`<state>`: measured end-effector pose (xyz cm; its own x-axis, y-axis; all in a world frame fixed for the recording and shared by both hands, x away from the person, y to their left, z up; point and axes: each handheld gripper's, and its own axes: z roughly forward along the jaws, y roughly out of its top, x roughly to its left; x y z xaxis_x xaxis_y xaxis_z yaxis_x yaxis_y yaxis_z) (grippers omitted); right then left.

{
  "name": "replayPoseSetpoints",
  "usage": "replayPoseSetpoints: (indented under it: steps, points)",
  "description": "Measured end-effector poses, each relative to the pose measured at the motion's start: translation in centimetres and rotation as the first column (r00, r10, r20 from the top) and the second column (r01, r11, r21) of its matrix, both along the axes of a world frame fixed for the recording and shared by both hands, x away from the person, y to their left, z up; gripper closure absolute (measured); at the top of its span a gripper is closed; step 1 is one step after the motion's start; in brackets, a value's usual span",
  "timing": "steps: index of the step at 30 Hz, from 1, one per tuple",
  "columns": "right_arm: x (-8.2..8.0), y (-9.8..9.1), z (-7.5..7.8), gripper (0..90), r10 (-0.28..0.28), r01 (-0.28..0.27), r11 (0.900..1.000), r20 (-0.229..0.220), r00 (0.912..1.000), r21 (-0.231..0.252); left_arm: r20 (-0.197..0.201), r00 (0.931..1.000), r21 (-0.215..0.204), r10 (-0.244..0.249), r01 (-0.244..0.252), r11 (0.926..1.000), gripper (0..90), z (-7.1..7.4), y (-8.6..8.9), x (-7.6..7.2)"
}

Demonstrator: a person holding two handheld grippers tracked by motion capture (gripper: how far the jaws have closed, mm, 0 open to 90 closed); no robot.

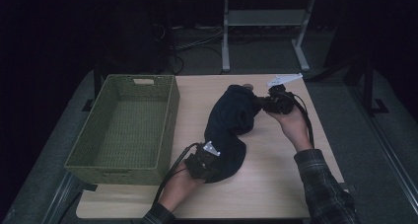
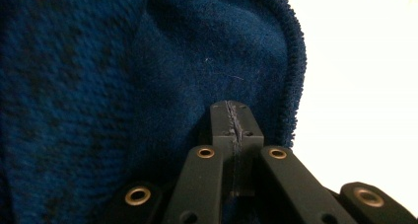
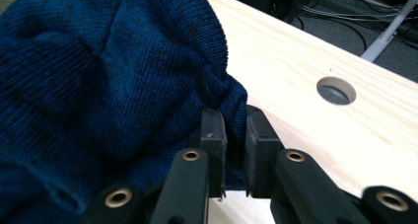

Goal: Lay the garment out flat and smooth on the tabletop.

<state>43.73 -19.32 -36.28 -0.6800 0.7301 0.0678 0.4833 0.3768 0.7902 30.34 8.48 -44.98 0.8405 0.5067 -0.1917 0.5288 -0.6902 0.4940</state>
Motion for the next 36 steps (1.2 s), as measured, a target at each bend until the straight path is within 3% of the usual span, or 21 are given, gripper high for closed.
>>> replayPoseSetpoints:
  steps: [8,15,17,18,19,21,28,32,33,36]
  points:
    - [3.1,2.1,0.5,80.9,-0.007,0.007,0.9995,-0.014,0.9999,-0.029,-0.002,1.0,0.0,-0.003,0.003,1.0,90.0,0.0,0.0,0.0]
    - [5.5,3.9,-0.1,80.5,-0.011,0.01,0.9993,-0.04,0.9991,-0.037,-0.005,1.0,-0.001,-0.006,0.006,1.0,90.0,0.0,0.1,0.1]
    - [5.7,4.3,-0.5,74.7,-0.004,0.003,0.9995,-0.041,0.9992,-0.033,-0.009,0.9999,-0.005,-0.006,0.006,1.0,90.0,0.0,0.1,0.1]
    - [5.6,4.5,-0.7,66.7,-0.001,0.0,0.9995,-0.046,0.9989,-0.032,-0.013,0.9999,-0.013,-0.002,0.002,0.9999,90.0,0.0,0.1,0.1]
    - [5.5,4.6,-0.8,61.6,0.0,-0.001,0.9996,-0.045,0.999,-0.03,-0.014,0.9999,-0.014,-0.003,0.003,0.9999,90.0,-0.1,0.1,0.1]
    - [5.0,4.4,-0.9,60.4,0.015,-0.015,0.9999,-0.046,0.9988,-0.004,-0.018,0.9998,-0.016,-0.005,0.004,0.9999,90.0,-0.1,0.2,0.2]
    - [2.2,2.7,-1.0,63.1,0.034,-0.034,0.9993,-0.025,0.9991,0.013,-0.026,0.9997,-0.02,-0.002,0.002,0.9998,90.0,-0.1,0.3,0.3]
    - [0.7,1.4,-0.7,59.4,0.025,-0.025,0.9991,-0.015,0.9996,0.035,-0.028,0.9996,-0.029,-0.002,0.001,0.9996,90.0,-0.2,0.3,0.4]
    - [0.2,1.0,-0.7,60.0,0.025,-0.025,0.999,-0.012,0.9996,0.037,-0.032,0.9995,-0.032,-0.001,0.0,0.9995,90.0,-0.2,0.4,0.4]
    - [-1.1,0.3,-1.1,74.6,0.065,-0.063,0.996,-0.025,0.9976,0.063,-0.037,0.9993,-0.039,0.003,-0.004,0.9992,90.0,-0.2,0.4,0.4]
